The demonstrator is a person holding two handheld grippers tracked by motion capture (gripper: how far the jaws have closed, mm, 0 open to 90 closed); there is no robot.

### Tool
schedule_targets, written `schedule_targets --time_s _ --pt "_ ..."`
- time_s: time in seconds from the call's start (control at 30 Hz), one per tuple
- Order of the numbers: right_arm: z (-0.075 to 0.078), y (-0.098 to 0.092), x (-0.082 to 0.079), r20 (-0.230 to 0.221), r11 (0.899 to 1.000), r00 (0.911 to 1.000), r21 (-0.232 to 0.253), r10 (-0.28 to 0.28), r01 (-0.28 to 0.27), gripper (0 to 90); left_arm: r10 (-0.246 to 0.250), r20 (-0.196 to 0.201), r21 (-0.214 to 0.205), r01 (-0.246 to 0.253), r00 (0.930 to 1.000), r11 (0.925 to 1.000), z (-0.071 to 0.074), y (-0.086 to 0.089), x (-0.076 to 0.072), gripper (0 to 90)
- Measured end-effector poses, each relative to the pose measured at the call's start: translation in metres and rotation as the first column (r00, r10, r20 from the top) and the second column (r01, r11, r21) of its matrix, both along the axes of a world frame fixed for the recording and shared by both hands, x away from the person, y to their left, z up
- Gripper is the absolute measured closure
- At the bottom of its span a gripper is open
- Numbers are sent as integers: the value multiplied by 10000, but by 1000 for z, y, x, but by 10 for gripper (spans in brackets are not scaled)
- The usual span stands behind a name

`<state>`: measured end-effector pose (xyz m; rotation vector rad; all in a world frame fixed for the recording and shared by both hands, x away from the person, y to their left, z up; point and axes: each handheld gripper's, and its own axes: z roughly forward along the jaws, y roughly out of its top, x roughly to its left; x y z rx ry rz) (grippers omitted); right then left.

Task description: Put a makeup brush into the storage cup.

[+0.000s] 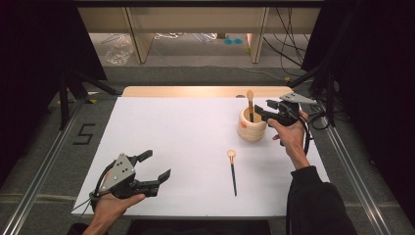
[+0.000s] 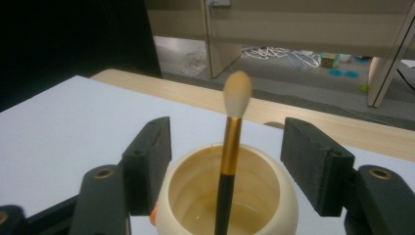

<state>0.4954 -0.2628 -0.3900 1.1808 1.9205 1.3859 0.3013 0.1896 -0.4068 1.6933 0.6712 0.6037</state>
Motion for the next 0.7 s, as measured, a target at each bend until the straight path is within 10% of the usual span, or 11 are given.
schedule_targets --time_s 0.7 --pt "19 24 -36 -171 9974 9985 -492 519 -527 223 189 -109 -181 -191 9998 9997 -1 1 4 172"
